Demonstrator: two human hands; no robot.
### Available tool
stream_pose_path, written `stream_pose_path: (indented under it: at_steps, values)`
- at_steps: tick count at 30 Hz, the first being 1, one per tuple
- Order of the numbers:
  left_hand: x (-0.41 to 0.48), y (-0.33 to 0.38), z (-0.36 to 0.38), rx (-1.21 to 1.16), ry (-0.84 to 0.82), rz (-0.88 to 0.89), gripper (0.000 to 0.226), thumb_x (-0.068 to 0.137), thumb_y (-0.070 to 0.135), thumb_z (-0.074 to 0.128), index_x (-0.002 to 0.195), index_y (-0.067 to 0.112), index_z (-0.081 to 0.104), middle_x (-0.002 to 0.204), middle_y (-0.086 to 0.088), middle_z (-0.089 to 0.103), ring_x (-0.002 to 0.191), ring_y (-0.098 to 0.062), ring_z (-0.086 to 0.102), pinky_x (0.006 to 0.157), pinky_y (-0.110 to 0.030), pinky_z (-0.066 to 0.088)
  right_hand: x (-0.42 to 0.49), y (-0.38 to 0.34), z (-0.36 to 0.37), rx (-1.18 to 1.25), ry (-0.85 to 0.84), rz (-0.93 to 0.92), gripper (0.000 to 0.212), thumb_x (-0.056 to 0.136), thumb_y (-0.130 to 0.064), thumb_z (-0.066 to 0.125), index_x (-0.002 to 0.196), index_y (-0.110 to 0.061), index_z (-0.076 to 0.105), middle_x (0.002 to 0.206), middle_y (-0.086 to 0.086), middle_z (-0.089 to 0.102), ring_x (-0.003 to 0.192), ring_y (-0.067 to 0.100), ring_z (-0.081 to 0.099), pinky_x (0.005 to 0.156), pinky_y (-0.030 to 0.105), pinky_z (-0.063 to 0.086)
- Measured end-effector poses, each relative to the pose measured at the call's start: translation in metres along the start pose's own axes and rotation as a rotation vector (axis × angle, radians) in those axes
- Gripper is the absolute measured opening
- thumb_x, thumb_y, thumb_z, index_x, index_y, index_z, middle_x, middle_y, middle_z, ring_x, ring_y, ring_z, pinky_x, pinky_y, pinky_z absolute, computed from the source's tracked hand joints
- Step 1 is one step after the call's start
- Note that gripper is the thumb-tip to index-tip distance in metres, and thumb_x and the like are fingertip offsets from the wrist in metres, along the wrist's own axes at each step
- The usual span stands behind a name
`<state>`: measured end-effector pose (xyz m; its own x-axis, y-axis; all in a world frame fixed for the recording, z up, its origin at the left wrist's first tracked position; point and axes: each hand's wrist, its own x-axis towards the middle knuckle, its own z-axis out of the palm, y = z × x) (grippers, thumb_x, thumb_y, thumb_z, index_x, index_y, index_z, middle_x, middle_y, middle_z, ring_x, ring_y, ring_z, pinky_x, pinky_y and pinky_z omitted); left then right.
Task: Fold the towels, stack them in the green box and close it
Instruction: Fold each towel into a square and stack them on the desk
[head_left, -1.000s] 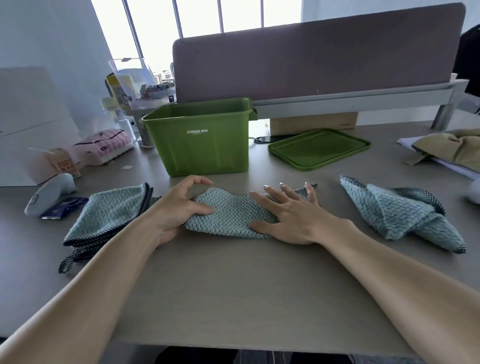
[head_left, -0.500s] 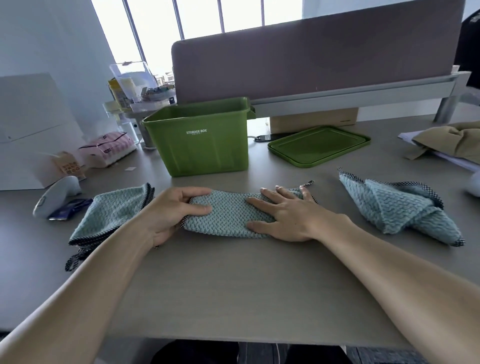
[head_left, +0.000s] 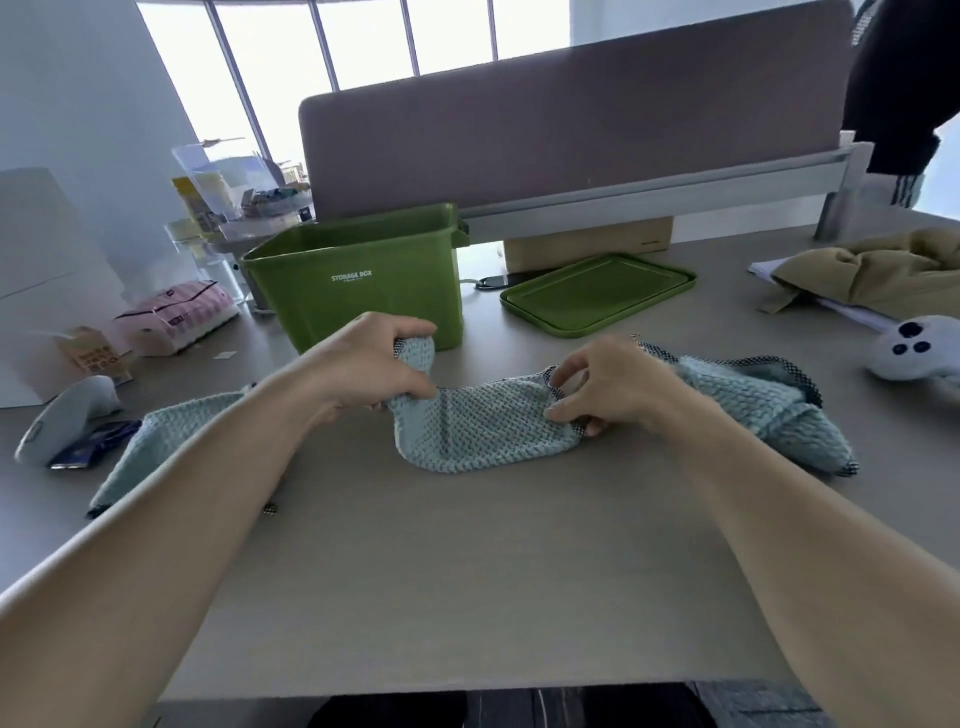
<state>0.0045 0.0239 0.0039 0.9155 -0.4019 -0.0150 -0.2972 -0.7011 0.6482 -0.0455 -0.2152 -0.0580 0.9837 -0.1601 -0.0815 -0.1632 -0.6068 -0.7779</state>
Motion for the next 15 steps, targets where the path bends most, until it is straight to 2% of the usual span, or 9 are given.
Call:
stream_pose_path:
  at_steps: [2,6,8,10,12,15]
  values:
    - [0.007,0.013,0.013,0.047,-0.006,0.034,0.076,0.078,0.006,0.077,0.146,0.025,0.047,0.122,0.0,0.055,0.086,-0.012,0.062,0.067,-0.032,0.06,-0.002,0.0,0.0,0.141,-0.044,0.044,0.04,0.073,-0.002,0.084,0.11,0.001,0.068,0.075,0.006,0.064,0.054,0.017,0.063,0.047,0.021,0.056]
    - [0.022,0.032,0.043,0.116,-0.05,0.098,0.084,0.078,0.008,0.077,0.151,0.019,0.037,0.14,-0.003,0.05,0.088,-0.017,0.065,0.053,-0.022,0.054,-0.003,0.004,-0.005,0.293,-0.101,0.07,0.044,0.072,0.009,0.08,0.113,0.006,0.065,0.076,0.008,0.058,0.052,0.011,0.064,0.05,0.02,0.056]
    - [0.028,0.039,0.056,0.137,-0.091,0.119,0.086,0.079,0.007,0.076,0.153,0.017,0.033,0.138,-0.007,0.05,0.083,-0.017,0.066,0.05,-0.02,0.052,-0.003,0.005,-0.008,0.322,-0.119,0.078,0.045,0.072,0.011,0.08,0.114,0.005,0.065,0.079,0.008,0.061,0.053,0.009,0.067,0.053,0.021,0.058]
    - [0.031,0.042,0.068,0.125,-0.129,0.11,0.088,0.08,0.005,0.075,0.154,0.019,0.031,0.136,-0.01,0.05,0.075,-0.02,0.068,0.052,-0.022,0.055,-0.003,0.005,-0.009,0.35,-0.133,0.089,0.045,0.072,0.012,0.079,0.113,0.003,0.065,0.086,0.011,0.062,0.059,0.015,0.07,0.054,0.022,0.058]
    - [0.032,0.041,0.077,0.094,-0.152,0.108,0.089,0.079,0.003,0.075,0.153,0.026,0.03,0.145,-0.009,0.043,0.075,-0.021,0.07,0.055,-0.024,0.057,-0.003,0.006,-0.01,0.373,-0.139,0.098,0.042,0.071,0.015,0.078,0.109,-0.001,0.066,0.095,0.015,0.06,0.067,0.023,0.069,0.055,0.024,0.058]
    - [0.029,0.035,0.085,-0.01,-0.232,0.139,0.096,0.076,0.01,0.083,0.151,0.033,0.029,0.145,-0.003,0.045,0.069,-0.014,0.071,0.057,-0.024,0.057,0.0,0.009,-0.011,0.396,-0.15,0.102,0.039,0.073,0.018,0.073,0.105,-0.003,0.064,0.086,0.017,0.065,0.067,0.026,0.068,0.058,0.028,0.061]
